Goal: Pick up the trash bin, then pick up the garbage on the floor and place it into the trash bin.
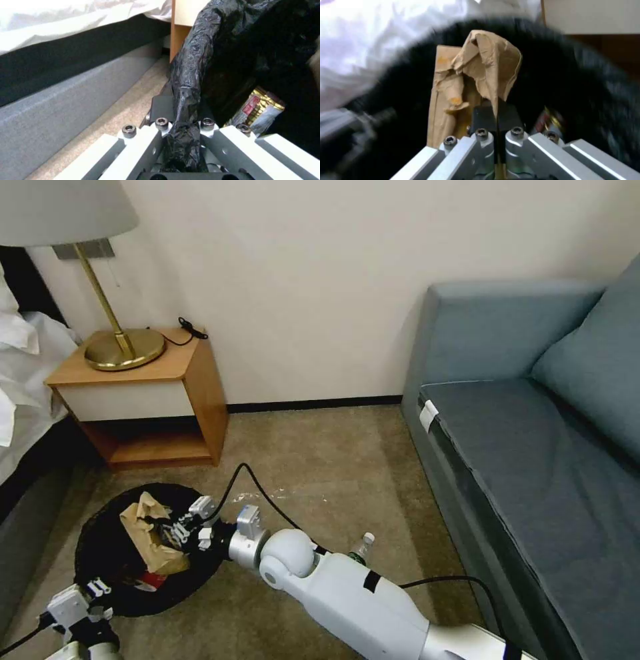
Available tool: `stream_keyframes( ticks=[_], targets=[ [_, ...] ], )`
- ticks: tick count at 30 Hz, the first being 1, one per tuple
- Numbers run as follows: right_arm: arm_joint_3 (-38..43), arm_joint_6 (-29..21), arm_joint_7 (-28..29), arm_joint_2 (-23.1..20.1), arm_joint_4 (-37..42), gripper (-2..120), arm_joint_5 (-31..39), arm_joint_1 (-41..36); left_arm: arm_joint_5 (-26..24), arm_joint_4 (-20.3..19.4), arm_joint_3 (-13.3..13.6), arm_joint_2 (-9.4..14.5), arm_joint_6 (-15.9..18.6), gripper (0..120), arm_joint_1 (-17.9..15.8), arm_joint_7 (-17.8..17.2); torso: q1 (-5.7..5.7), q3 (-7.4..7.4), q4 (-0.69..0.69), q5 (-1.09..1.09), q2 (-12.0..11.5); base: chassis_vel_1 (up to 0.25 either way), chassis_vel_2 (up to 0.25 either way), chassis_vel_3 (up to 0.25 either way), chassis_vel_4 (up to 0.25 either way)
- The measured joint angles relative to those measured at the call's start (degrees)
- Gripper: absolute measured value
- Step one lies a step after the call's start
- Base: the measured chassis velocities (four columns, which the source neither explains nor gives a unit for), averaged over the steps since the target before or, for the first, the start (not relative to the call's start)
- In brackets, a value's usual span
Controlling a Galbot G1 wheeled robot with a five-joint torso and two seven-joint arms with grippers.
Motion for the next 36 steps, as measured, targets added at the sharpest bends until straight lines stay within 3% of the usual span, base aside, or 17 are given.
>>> stream_keyframes(
  ticks=[6,14,25,33,36],
  targets=[
    [-1.59,0.80,2.18,1.77,-4.27,0,-5.38,1.11,0.37,-0.39,0.11,0.00,0.43,3,-0.15,0.01,0.00,0.00,0.00,0.00,0.00,0.000,0.000,0.000,0.000],
    [-5.05,-2.77,4.13,0.74,-2.33,28,-9.63,1.94,2.52,1.35,0.11,0.00,-0.58,3,-0.24,0.04,0.00,0.00,0.00,0.01,0.00,0.000,0.000,0.000,0.000],
    [-3.93,-4.37,4.26,-2.72,2.21,66,-8.87,2.52,2.89,2.97,-0.08,0.00,-0.79,3,-1.16,0.04,0.00,0.00,0.00,0.01,0.00,0.000,0.000,0.000,0.000],
    [0.58,-3.92,3.60,-8.75,7.24,98,-6.43,1.18,2.56,4.26,-0.64,0.00,-0.79,3,-1.75,-0.05,0.00,0.00,0.00,0.02,0.00,0.000,0.000,0.000,0.000],
    [1.75,-3.40,3.11,-11.37,7.97,99,-6.06,0.58,2.43,4.33,-0.67,0.00,-0.79,3,-1.83,-0.06,0.00,0.00,0.00,0.02,0.00,0.000,0.000,0.000,0.000]
  ],
)
